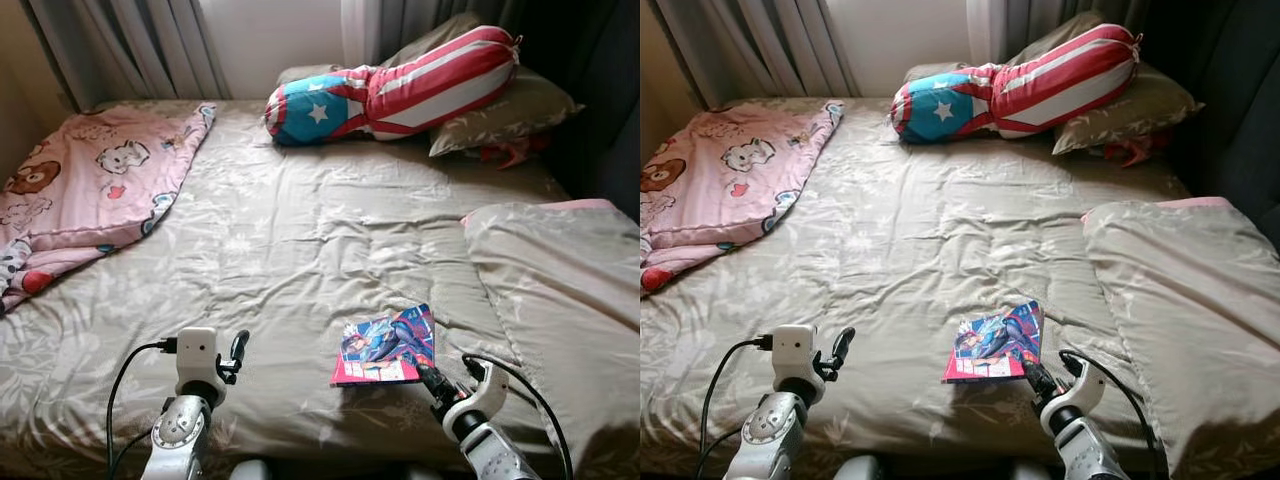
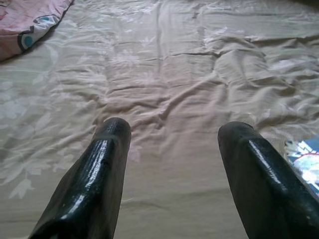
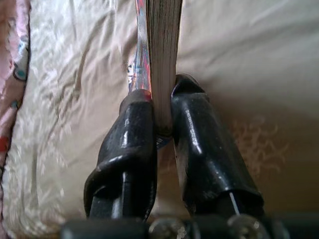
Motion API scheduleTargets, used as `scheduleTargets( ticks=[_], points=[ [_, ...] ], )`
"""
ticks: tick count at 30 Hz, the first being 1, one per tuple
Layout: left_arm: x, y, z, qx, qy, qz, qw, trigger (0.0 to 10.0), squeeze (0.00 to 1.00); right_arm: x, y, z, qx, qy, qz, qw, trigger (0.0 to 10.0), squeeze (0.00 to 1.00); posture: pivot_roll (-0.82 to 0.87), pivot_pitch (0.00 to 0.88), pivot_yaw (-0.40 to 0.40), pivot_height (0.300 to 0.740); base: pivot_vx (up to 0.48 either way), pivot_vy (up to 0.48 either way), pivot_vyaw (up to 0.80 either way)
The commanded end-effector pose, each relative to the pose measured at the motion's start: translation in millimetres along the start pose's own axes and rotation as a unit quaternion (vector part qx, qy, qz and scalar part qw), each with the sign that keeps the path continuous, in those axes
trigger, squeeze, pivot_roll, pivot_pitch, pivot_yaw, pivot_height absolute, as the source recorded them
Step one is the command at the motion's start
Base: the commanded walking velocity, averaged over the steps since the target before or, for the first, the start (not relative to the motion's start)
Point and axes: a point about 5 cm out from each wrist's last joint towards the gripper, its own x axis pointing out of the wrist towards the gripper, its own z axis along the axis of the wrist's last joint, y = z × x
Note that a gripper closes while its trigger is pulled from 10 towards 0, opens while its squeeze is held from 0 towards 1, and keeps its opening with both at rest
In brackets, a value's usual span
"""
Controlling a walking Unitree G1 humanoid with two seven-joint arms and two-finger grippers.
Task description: Clean up the room
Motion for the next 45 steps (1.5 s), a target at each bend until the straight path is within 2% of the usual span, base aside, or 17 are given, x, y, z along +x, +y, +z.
scheduleTargets(
  ticks=[1, 7, 10, 14, 19, 25, 32, 34, 35, 36, 37, 43, 44, 45],
  points=[
    [-3.1, 3.4, -1.3, 0.014, 0.008, -0.006, 1.000, 10.0, 0.00, 0.7, -0.1, -1.9, 0.001, 0.003, -0.007, 1.000, 10.0, 0.00, 0.04, 0.081, 0.049, 0.650, 0.000, 0.000, 0.00],
    [-9.3, 8.3, -3.5, 0.022, 0.016, -0.007, 1.000, 10.0, 0.00, 2.4, 1.1, 0.8, 0.008, -0.007, -0.011, 1.000, 10.0, 0.00, 0.06, 0.091, 0.062, 0.650, 0.000, 0.000, 0.00],
    [-14.8, 10.8, -6.7, 0.028, 0.024, -0.009, 0.999, 10.0, 0.00, 5.4, 3.5, 9.6, 0.020, -0.031, -0.017, 0.999, 10.0, 0.00, 0.06, 0.096, 0.068, 0.650, 0.000, 0.000, 0.00],
    [-17.6, 12.0, -7.9, 0.030, 0.027, -0.010, 0.999, 10.0, 0.00, 7.0, 4.8, 14.5, 0.026, -0.038, -0.018, 0.999, 10.0, 0.00, 0.07, 0.099, 0.069, 0.650, 0.000, 0.000, 0.00],
    [-22.0, 13.6, -7.6, 0.033, 0.029, -0.011, 0.999, 10.0, 0.00, 7.8, 4.9, 19.8, 0.004, -0.031, -0.021, 0.999, 10.0, 0.00, 0.08, 0.104, 0.075, 0.650, 0.000, 0.000, 0.00],
    [-30.2, 20.4, -9.2, 0.040, 0.038, -0.010, 0.998, 10.0, 0.00, 11.8, 10.1, 26.6, -0.044, -0.005, -0.011, 0.999, 10.0, 0.00, 0.09, 0.117, 0.076, 0.650, 0.000, 0.000, 0.00],
    [-39.8, 23.4, -9.2, 0.045, 0.042, -0.009, 0.998, 10.0, 0.00, 13.2, 11.8, 27.6, -0.066, 0.006, -0.012, 0.998, 10.0, 0.00, 0.10, 0.137, 0.081, 0.650, 0.000, 0.000, 0.00],
    [-40.6, 23.6, -9.9, 0.045, 0.044, -0.009, 0.998, 10.0, 0.00, 13.2, 11.8, 27.4, -0.069, 0.008, -0.012, 0.998, 10.0, 0.03, 0.10, 0.139, 0.082, 0.650, 0.000, 0.000, 0.00],
    [-42.5, 23.6, -10.9, 0.046, 0.047, -0.010, 0.998, 10.0, 0.00, 12.8, 10.9, 27.4, -0.080, 0.010, -0.015, 0.997, 10.0, 0.62, 0.10, 0.144, 0.084, 0.650, 0.000, 0.000, 0.00],
    [-44.0, 23.3, -11.3, 0.047, 0.048, -0.010, 0.998, 10.0, 0.00, 12.2, 9.8, 26.8, -0.086, 0.011, -0.018, 0.996, 10.0, 0.89, 0.10, 0.148, 0.086, 0.650, 0.000, 0.000, 0.00],
    [-44.6, 23.1, -11.5, 0.047, 0.049, -0.011, 0.998, 10.0, 0.00, 11.8, 9.3, 26.4, -0.087, 0.012, -0.019, 0.996, 10.0, 1.00, 0.10, 0.149, 0.086, 0.650, 0.000, 0.000, 0.00],
    [-49.7, 22.5, -10.9, 0.047, 0.053, -0.011, 0.997, 10.0, 0.00, 7.7, 1.1, 29.8, -0.099, 0.004, -0.047, 0.994, 10.0, 1.00, 0.10, 0.155, 0.088, 0.650, 0.000, 0.000, 0.00],
    [-50.2, 22.3, -11.2, 0.046, 0.054, -0.011, 0.997, 10.0, 0.00, 5.9, -2.5, 32.8, -0.104, -0.003, -0.063, 0.993, 10.0, 0.34, 0.10, 0.159, 0.086, 0.650, 0.000, 0.000, 0.00],
    [-50.4, 22.2, -11.5, 0.046, 0.055, -0.010, 0.997, 10.0, 0.00, 4.7, -5.0, 34.8, -0.107, -0.008, -0.074, 0.991, 10.0, 0.34, 0.10, 0.159, 0.086, 0.650, 0.000, 0.000, 0.00]
  ],
)
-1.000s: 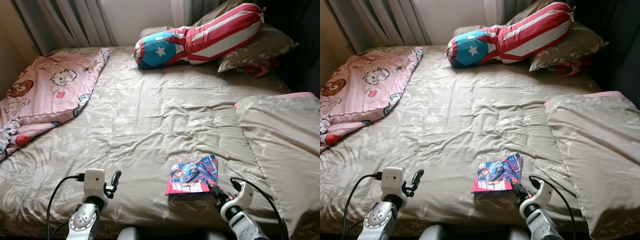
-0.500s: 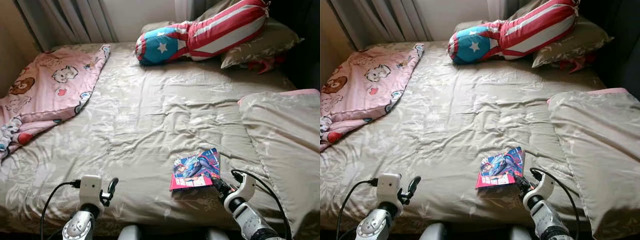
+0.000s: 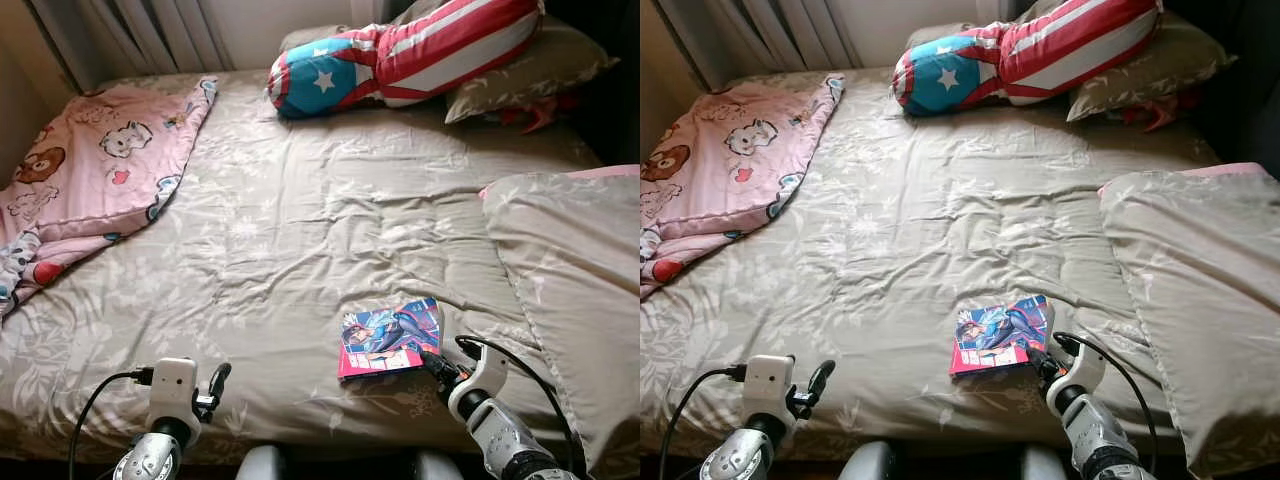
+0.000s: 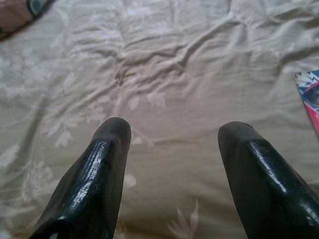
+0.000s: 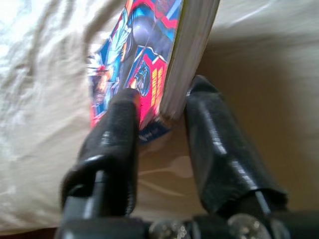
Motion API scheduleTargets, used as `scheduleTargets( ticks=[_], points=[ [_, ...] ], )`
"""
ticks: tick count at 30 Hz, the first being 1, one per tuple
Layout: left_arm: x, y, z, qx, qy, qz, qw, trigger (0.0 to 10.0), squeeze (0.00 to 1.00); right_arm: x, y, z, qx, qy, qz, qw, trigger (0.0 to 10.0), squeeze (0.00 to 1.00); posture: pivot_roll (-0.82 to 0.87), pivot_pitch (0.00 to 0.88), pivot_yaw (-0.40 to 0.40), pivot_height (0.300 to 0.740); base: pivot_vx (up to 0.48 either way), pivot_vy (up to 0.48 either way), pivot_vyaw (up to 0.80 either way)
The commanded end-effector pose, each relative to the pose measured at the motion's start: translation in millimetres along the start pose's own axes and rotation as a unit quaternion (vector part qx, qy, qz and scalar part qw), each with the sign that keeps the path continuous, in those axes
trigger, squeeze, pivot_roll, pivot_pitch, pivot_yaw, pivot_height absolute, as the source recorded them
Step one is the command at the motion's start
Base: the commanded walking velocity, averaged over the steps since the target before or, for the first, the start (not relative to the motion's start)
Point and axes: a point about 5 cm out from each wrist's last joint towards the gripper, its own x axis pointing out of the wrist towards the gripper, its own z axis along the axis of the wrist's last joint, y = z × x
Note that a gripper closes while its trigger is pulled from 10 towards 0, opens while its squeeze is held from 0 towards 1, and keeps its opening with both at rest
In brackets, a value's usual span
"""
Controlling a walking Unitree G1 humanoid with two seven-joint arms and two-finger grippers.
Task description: Clean up the room
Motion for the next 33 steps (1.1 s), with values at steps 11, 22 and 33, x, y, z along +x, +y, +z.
scheduleTargets(
  ticks=[11, 22, 33],
  points=[
    [4.7, -7.2, -3.3, -0.006, 0.015, -0.007, 1.000, 10.0, 0.00, -19.1, -42.2, 9.5, -0.017, -0.041, -0.158, 0.986, 10.0, 0.00, 0.08, 0.137, 0.070, 0.650, 0.000, 0.000, 0.00],
    [26.2, -14.3, -21.0, -0.053, 0.058, 0.009, 0.997, 10.0, 0.00, -20.3, -30.6, -21.6, -0.102, -0.015, -0.120, 0.987, 10.0, 0.00, 0.02, 0.050, 0.029, 0.655, 0.000, 0.000, 0.00],
    [35.6, -27.6, -53.3, -0.053, 0.159, 0.012, 0.986, 10.0, 0.00, -33.5, -27.7, -77.9, -0.145, 0.077, -0.120, 0.979, 10.0, 0.00, 0.00, 0.000, -0.020, 0.705, 0.000, 0.000, 0.00]
  ],
)
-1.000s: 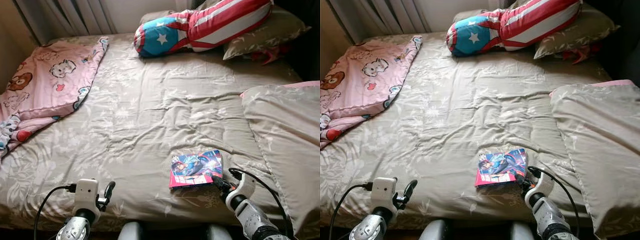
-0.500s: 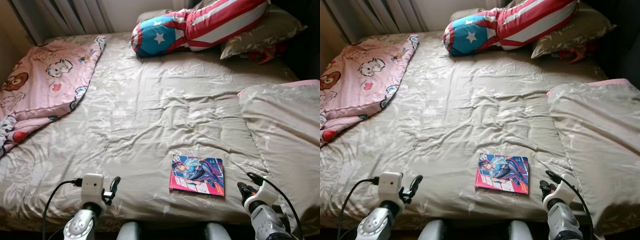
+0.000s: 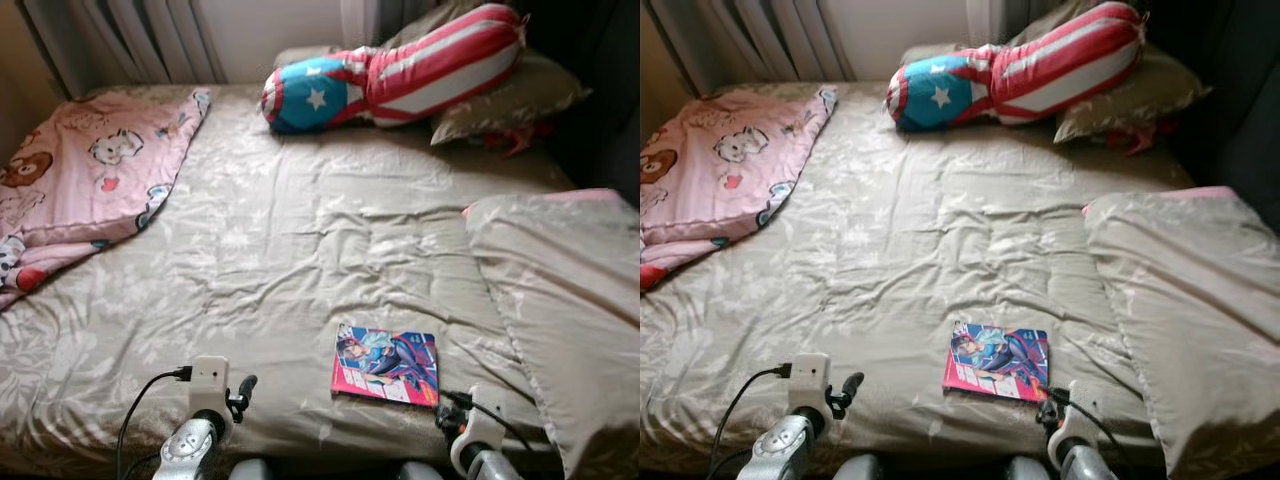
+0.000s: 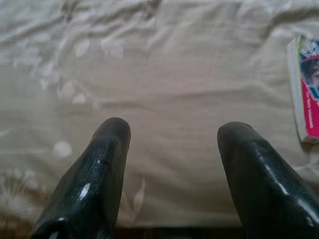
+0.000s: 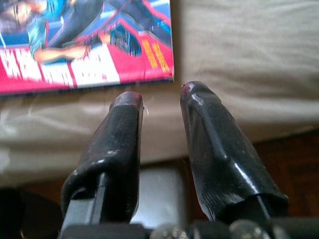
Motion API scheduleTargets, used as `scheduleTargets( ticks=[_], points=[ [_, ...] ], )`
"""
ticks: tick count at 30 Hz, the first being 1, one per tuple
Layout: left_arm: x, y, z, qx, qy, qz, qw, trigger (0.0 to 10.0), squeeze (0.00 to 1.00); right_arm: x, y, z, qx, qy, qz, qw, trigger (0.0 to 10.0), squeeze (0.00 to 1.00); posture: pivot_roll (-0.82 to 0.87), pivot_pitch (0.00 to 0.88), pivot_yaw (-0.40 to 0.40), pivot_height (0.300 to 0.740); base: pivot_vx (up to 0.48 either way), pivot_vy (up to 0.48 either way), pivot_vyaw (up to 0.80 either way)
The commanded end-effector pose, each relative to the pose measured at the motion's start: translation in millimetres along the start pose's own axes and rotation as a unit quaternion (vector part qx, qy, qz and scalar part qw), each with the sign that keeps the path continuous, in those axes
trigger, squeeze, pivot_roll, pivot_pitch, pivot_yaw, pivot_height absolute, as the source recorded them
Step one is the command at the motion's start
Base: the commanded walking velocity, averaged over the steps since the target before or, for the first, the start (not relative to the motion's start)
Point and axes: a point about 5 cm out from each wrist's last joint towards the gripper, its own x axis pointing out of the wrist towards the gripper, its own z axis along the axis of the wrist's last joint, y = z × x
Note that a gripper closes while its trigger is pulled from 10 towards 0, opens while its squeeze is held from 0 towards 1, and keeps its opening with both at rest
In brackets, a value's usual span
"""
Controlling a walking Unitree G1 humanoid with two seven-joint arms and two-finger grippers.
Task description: Clean up the room
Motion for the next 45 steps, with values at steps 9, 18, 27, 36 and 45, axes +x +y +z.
scheduleTargets(
  ticks=[9, 18, 27, 36, 45],
  points=[
    [-4.9, 0.5, -33.0, 0.016, 0.092, 0.018, 0.995, 10.0, 0.00, 1.6, -1.6, -1.8, -0.023, 0.034, -0.022, 0.999, 10.0, 0.00, -0.03, 0.000, -0.034, 0.714, 0.000, 0.000, 0.00],
    [-20.2, 10.8, -62.3, -0.011, 0.148, 0.055, 0.987, 10.0, 0.00, -0.9, -2.9, -11.0, -0.041, 0.053, -0.040, 0.997, 10.0, 0.00, -0.03, 0.000, -0.028, 0.714, 0.000, 0.000, 0.00],
    [-20.4, 10.7, -63.0, 0.003, 0.150, 0.055, 0.987, 10.0, 0.00, -12.9, -22.5, -31.5, -0.053, 0.084, -0.063, 0.993, 10.0, 0.00, -0.04, 0.000, -0.021, 0.714, 0.000, 0.000, 0.62],
    [-26.0, 15.4, -71.3, 0.003, 0.165, 0.069, 0.984, 10.0, 0.00, -14.7, -21.2, -37.6, -0.043, 0.093, -0.063, 0.993, 10.0, 0.00, -0.04, 0.000, -0.022, 0.714, 0.000, 0.000, 0.71],
    [-28.1, 16.1, -74.7, 0.014, 0.174, 0.067, 0.982, 10.0, 0.00, -16.4, -21.0, -42.4, -0.055, 0.104, -0.066, 0.991, 10.0, 0.00, -0.04, 0.000, -0.023, 0.714, 0.000, 0.310, 0.00]
  ],
)
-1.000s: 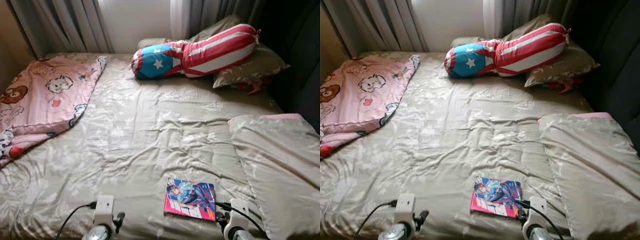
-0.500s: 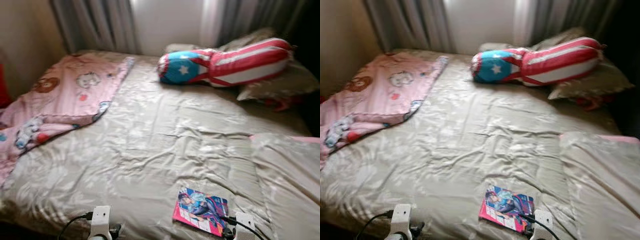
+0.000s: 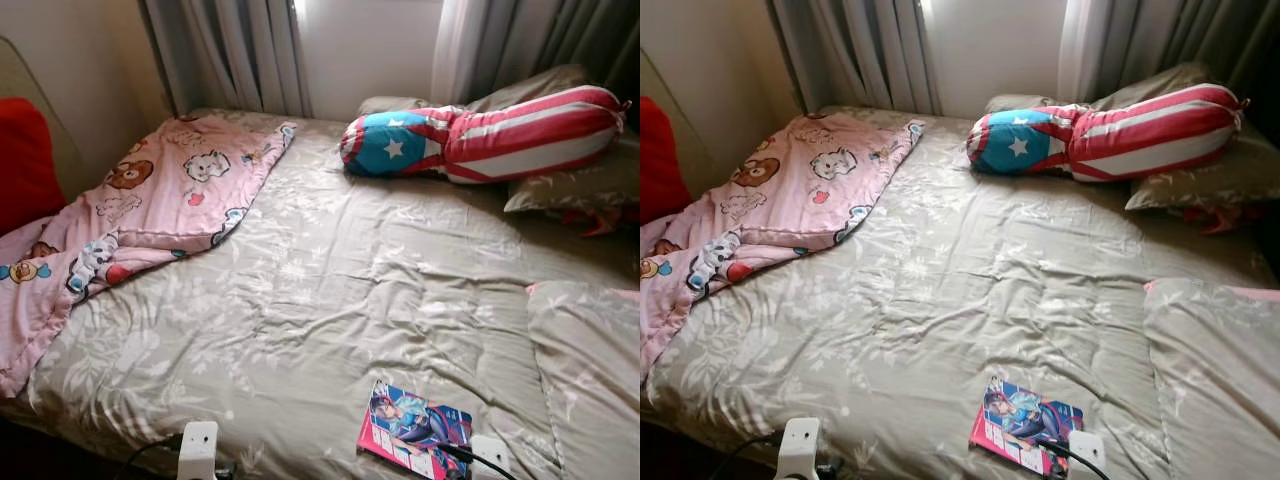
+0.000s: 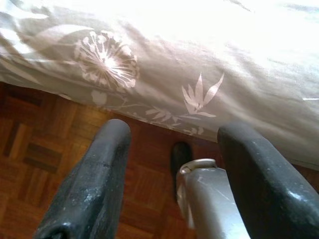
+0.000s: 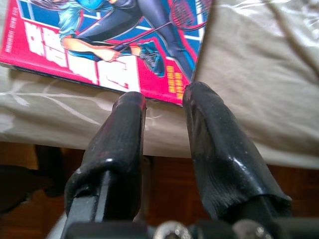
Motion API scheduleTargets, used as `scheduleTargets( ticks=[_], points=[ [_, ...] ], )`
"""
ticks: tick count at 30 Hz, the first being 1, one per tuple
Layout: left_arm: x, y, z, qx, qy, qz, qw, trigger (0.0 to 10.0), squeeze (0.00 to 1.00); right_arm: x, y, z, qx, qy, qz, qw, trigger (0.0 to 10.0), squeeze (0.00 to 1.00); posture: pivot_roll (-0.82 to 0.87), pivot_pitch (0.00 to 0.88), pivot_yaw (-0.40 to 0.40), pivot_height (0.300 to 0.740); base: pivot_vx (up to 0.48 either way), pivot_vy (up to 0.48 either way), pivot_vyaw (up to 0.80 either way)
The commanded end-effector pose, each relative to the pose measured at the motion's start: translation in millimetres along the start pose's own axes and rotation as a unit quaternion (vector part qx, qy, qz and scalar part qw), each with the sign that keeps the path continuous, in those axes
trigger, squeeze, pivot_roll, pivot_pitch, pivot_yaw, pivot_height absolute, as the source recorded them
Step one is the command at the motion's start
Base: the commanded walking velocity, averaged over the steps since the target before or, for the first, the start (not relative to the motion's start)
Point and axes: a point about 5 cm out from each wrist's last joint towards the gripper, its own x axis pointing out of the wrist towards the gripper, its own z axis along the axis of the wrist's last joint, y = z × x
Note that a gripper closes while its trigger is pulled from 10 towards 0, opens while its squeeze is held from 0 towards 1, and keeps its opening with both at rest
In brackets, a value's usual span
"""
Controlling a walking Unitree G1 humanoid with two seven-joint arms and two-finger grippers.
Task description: Clean up the room
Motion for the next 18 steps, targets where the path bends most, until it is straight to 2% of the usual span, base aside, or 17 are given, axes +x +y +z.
scheduleTargets(
  ticks=[1, 18],
  points=[
    [-1.5, 5.4, -6.8, 0.001, 0.014, 0.008, 1.000, 10.0, 0.00, 0.6, 7.5, -1.0, 0.004, 0.004, 0.008, 1.000, 10.0, 0.00, -0.04, 0.000, -0.022, 0.714, 0.000, 0.480, 0.00],
    [-3.1, 6.4, -12.9, 0.006, 0.023, 0.009, 1.000, 10.0, 0.00, 0.9, 10.7, -2.4, 0.006, 0.009, 0.002, 1.000, 10.0, 0.00, -0.04, 0.000, -0.020, 0.714, 0.000, 0.480, 0.00]
  ],
)
